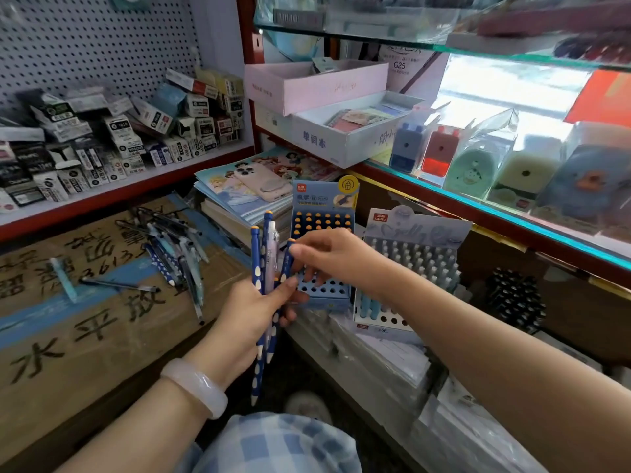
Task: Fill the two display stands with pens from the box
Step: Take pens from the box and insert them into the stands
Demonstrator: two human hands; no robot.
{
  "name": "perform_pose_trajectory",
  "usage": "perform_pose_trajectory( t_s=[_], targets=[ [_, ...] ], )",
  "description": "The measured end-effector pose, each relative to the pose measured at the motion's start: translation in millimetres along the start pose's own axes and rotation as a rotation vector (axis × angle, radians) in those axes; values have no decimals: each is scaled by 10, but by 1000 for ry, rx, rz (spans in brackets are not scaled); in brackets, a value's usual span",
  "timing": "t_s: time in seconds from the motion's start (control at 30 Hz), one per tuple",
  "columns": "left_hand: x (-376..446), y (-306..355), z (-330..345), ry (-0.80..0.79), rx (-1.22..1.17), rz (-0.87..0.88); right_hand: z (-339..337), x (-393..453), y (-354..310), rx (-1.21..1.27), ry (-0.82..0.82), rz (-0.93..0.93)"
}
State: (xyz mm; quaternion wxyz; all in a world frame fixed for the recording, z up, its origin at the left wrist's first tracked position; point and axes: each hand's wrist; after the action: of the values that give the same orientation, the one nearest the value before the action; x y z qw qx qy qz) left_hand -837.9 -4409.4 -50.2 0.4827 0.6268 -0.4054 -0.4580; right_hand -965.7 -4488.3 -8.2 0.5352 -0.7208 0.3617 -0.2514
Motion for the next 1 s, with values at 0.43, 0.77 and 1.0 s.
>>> perform_pose_trajectory(
  t_s=[0.43,0.77,1.0],
  targets=[
    [-21,-77,-93,61,41,-74,-538,-16,148,313,562,39],
    [112,-113,-77,95,49,-43,-461,133,611,-422,546,-72],
    [145,-141,-111,120,42,-63,-478,243,617,-494,523,-49]
  ],
)
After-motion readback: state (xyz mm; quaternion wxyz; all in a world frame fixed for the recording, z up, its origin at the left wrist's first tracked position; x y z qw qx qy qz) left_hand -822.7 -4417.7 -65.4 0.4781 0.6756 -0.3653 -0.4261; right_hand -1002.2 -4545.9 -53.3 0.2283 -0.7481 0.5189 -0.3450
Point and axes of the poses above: each hand's wrist, its own x-axis towards the middle knuckle, its own z-axis out of the palm, y = z × x, and after that the axes turned 13 degrees about x, right-handed
